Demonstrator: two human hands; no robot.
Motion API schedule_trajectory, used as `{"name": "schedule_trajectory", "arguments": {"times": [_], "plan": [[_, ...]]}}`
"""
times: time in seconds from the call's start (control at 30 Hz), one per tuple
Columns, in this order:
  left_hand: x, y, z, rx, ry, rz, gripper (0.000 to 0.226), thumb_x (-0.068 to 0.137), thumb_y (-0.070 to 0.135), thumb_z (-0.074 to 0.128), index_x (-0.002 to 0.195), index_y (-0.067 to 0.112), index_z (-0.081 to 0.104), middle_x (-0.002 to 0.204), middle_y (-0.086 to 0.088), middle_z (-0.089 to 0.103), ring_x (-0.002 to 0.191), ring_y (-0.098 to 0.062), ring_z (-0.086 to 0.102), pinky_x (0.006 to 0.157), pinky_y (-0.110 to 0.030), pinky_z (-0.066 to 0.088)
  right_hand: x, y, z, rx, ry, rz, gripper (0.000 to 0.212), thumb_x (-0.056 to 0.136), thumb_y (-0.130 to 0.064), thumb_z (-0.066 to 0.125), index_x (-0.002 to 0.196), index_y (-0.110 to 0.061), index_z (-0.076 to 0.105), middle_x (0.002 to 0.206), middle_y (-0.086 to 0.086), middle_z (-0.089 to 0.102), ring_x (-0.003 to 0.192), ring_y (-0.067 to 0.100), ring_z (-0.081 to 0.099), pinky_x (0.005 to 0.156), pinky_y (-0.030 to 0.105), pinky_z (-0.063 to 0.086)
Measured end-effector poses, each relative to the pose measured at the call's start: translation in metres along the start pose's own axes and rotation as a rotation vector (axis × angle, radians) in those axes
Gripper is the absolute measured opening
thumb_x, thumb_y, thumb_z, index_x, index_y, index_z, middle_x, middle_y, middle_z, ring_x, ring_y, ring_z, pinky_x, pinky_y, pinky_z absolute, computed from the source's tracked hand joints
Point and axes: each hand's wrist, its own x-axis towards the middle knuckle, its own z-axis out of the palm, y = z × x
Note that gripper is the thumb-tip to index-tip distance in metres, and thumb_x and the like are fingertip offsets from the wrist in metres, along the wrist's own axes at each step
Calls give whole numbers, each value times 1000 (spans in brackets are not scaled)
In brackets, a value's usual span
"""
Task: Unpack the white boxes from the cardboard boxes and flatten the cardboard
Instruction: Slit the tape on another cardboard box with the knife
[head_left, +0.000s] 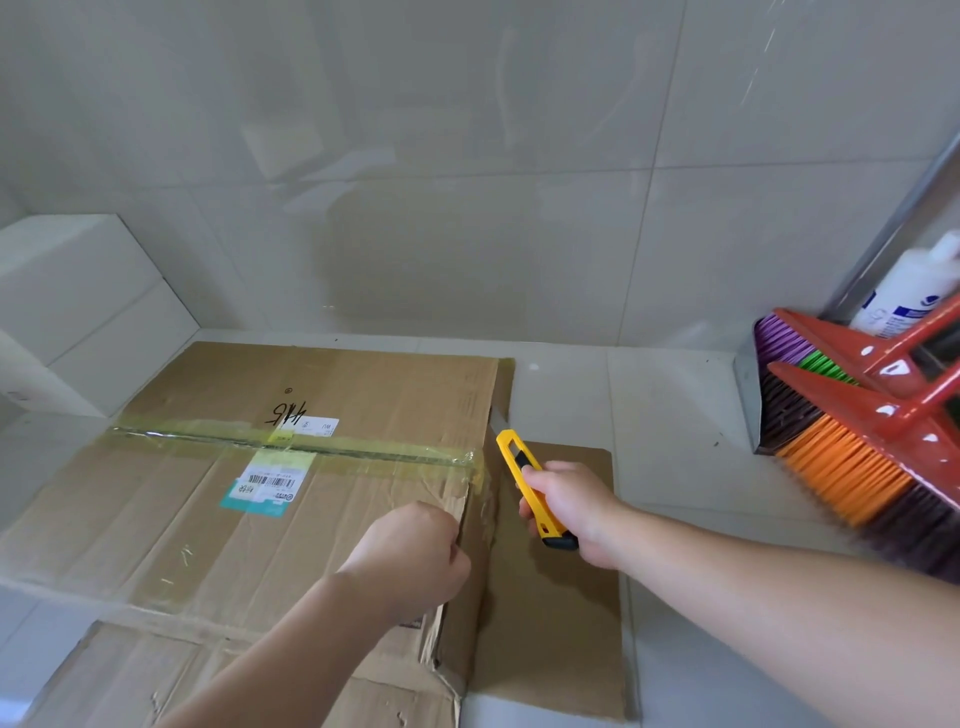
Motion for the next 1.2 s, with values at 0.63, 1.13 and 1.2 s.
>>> {"name": "schedule_trajectory", "arguments": {"times": [0.63, 1.13, 1.2], "plan": [[3, 5, -3, 11, 6, -15, 28, 86, 21, 44, 60, 14, 42, 62, 1, 42, 56, -17, 43, 53, -26, 41, -25, 26, -5, -19, -114, 22, 21, 100, -26, 45, 88, -11, 55, 63, 9, 59, 51, 22, 54, 53, 28, 46], [6, 3, 0, 25, 29, -2, 29, 85, 21, 44, 58, 14, 40, 61, 0, 41, 54, -17, 40, 48, -24, 34, -24, 25, -5, -14, -145, 25, 22, 99, -25, 47, 83, -12, 53, 61, 8, 55, 51, 22, 51, 54, 29, 45], [6, 3, 0, 20, 32, -1, 29, 86, 21, 44, 58, 13, 39, 61, 0, 41, 54, -17, 40, 48, -24, 34, -19, 16, -2, -6, -138, 26, 22, 98, -25, 48, 82, -12, 55, 62, 9, 55, 51, 22, 51, 53, 28, 45]]}}
